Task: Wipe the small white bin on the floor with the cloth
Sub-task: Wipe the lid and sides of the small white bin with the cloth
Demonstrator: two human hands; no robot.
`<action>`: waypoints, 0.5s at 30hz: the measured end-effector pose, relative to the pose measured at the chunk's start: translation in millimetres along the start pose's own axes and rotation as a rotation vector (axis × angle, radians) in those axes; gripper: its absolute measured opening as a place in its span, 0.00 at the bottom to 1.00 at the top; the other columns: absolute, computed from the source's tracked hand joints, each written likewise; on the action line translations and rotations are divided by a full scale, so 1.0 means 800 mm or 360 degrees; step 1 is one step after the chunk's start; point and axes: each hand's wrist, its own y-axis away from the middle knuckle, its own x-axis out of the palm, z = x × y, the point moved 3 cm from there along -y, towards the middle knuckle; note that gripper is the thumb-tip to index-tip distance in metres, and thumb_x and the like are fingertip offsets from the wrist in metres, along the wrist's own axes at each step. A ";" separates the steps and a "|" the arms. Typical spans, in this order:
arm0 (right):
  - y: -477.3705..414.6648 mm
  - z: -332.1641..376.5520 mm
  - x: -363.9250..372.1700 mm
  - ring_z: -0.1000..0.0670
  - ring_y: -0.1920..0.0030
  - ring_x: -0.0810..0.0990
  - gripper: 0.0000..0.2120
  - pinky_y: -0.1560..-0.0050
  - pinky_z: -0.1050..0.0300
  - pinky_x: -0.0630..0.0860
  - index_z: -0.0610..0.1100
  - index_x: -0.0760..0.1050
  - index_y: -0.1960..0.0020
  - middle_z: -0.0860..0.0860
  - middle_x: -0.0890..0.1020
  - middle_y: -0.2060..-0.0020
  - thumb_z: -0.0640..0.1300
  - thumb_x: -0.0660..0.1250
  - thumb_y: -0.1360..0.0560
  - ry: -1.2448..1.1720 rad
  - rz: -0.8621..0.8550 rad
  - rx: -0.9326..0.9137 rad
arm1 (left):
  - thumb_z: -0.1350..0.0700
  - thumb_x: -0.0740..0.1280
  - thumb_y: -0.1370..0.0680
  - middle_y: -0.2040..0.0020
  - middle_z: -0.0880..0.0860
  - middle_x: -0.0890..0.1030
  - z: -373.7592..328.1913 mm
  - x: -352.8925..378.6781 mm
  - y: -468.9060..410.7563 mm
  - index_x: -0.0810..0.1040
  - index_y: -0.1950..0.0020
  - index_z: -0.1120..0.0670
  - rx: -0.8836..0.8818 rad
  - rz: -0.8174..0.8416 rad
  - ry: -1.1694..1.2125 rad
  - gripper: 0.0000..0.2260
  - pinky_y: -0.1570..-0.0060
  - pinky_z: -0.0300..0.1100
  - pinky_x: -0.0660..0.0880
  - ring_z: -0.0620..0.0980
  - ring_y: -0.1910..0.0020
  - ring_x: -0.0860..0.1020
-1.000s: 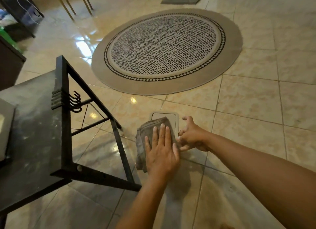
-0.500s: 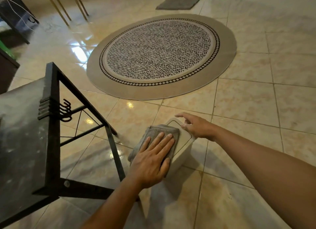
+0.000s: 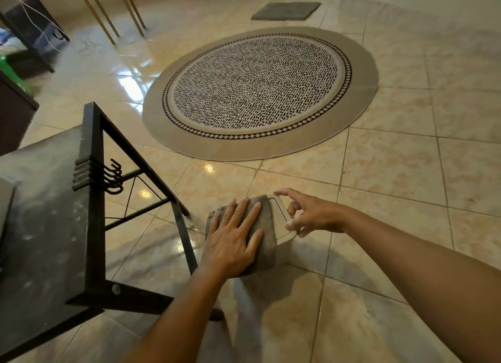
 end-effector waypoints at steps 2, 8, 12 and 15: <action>-0.002 0.000 -0.001 0.51 0.64 0.80 0.41 0.58 0.53 0.83 0.56 0.60 0.24 0.44 0.71 0.55 0.29 0.71 0.27 -0.0079 0.0055 0.0003 | 0.34 0.41 0.20 0.19 0.47 0.35 -0.001 0.005 0.003 0.35 0.20 0.40 -0.0053 -0.0051 -0.0009 0.30 0.23 0.55 0.35 0.49 0.22 0.31; -0.004 0.001 -0.004 0.42 0.56 0.84 0.39 0.57 0.48 0.84 0.56 0.62 0.27 0.42 0.74 0.43 0.25 0.66 0.27 -0.0058 0.0111 -0.0025 | 0.36 0.42 0.18 0.19 0.48 0.36 -0.057 0.010 -0.019 0.36 0.20 0.40 0.0169 -0.0093 -0.0019 0.29 0.24 0.61 0.36 0.53 0.21 0.32; -0.010 0.003 -0.004 0.47 0.64 0.80 0.38 0.56 0.46 0.84 0.56 0.62 0.27 0.43 0.72 0.56 0.26 0.68 0.27 -0.0091 0.0071 0.0001 | 0.39 0.42 0.18 0.19 0.47 0.37 -0.039 0.004 -0.025 0.36 0.21 0.38 -0.0102 -0.0154 0.0067 0.27 0.23 0.59 0.36 0.52 0.21 0.34; -0.011 0.003 -0.002 0.45 0.60 0.82 0.40 0.58 0.47 0.84 0.56 0.61 0.26 0.42 0.74 0.49 0.24 0.66 0.27 -0.0035 0.0077 0.0001 | 0.39 0.40 0.18 0.20 0.48 0.34 -0.055 0.014 -0.015 0.34 0.21 0.40 0.0034 -0.0110 0.0015 0.27 0.23 0.60 0.36 0.54 0.21 0.32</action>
